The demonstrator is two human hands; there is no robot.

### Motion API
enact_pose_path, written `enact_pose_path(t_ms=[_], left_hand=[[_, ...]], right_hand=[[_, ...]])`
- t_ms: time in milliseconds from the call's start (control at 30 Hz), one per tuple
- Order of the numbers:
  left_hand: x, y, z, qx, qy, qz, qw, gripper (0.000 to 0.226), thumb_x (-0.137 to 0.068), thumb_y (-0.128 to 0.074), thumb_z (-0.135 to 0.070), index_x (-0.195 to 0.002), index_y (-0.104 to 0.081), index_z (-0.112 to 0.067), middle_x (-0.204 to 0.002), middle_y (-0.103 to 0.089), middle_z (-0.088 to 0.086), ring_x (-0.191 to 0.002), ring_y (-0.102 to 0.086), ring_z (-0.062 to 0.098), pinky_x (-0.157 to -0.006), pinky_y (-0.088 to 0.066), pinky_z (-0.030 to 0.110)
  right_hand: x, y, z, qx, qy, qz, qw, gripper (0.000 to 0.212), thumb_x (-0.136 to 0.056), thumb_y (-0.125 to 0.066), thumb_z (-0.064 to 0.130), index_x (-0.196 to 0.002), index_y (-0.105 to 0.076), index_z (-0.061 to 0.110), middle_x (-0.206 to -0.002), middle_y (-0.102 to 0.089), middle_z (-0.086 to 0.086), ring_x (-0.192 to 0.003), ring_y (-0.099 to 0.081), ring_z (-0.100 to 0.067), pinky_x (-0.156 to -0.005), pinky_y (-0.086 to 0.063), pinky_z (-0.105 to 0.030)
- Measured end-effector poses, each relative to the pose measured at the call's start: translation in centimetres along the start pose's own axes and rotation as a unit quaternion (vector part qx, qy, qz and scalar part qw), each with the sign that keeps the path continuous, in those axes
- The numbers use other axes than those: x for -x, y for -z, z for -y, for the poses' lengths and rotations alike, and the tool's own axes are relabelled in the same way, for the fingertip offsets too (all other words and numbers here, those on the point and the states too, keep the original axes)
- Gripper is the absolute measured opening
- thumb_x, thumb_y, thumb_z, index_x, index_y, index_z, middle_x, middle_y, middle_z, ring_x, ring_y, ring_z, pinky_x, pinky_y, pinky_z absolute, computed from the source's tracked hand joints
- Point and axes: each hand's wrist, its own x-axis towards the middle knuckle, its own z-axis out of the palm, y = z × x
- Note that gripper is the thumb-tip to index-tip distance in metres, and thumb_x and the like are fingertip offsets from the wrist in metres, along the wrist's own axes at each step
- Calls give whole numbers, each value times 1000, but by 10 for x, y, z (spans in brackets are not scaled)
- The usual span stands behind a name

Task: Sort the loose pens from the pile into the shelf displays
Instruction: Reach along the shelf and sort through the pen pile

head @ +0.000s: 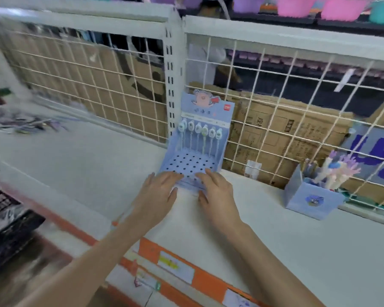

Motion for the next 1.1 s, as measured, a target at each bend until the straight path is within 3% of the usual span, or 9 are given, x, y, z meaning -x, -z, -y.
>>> enact_pose_path(t_ms=[100, 233, 300, 367, 467, 733, 900, 1100], left_hand=[[31, 30, 62, -48, 57, -21, 997, 42, -78, -38, -26, -117, -54, -21, -108, -66, 4, -104, -50, 15, -89, -48, 41], [68, 74, 146, -84, 136, -18, 987, 45, -77, -58, -14, -122, -55, -13, -117, -62, 17, -107, -60, 32, -83, -50, 50], [83, 93, 187, -89, 176, -15, 980, 53, -84, -62, -9, -135, -47, -13, -136, -48, 18, -123, -48, 35, -99, -40, 49], [95, 111, 229, -75, 220, -6, 973, 56, -94, -50, -16, -146, -29, -20, -151, -27, 10, -139, -25, 28, -113, -20, 42], [104, 133, 290, -70, 243, -16, 967, 58, -97, -43, -21, -149, -16, -26, -156, -15, 5, -143, -13, 24, -115, -10, 38], [126, 177, 411, -101, 285, -25, 953, 61, -95, -46, -21, -149, -17, -23, -155, -19, 4, -143, -15, 22, -116, -7, 41], [121, 186, 468, -82, 300, -47, 949, 60, -93, -50, -19, -147, -23, -21, -153, -25, 2, -143, -17, 21, -115, -8, 43], [94, 168, 520, -44, 322, -22, 945, 57, -97, -43, -26, -149, -18, -23, -156, -19, -2, -144, -10, 18, -116, -3, 41]], right_hand=[[-22, -35, 48, 14, 45, 68, 997, 52, -78, -56, -1, -129, -53, 10, -139, -45, -18, -131, -41, -35, -102, -33, -47], [-50, -84, 118, 28, 117, 119, 986, 56, -87, -54, 4, -140, -40, 17, -152, -26, -12, -139, -26, -30, -107, -25, -44], [-66, -109, 153, 54, 143, 147, 977, 58, -91, -50, 11, -144, -30, 22, -155, -16, -5, -141, -19, -24, -108, -21, -37], [-84, -137, 185, 64, 153, 158, 973, 60, -91, -47, 13, -145, -25, 26, -157, -11, -1, -142, -16, -20, -108, -18, -32], [-113, -178, 233, 65, 163, 164, 971, 59, -91, -45, 13, -145, -24, 27, -157, -11, -1, -141, -16, -22, -108, -17, -32], [-175, -266, 339, 58, 171, 202, 963, 59, -94, -45, 16, -146, -21, 26, -157, -10, -3, -142, -14, -24, -111, -15, -35], [-211, -304, 364, 63, 163, 227, 958, 61, -93, -46, 15, -147, -21, 24, -157, -11, -3, -142, -15, -24, -112, -16, -35], [-268, -349, 363, 60, 139, 243, 958, 66, -89, -45, 4, -147, -21, 22, -157, -14, -3, -142, -15, -23, -112, -16, -38]])
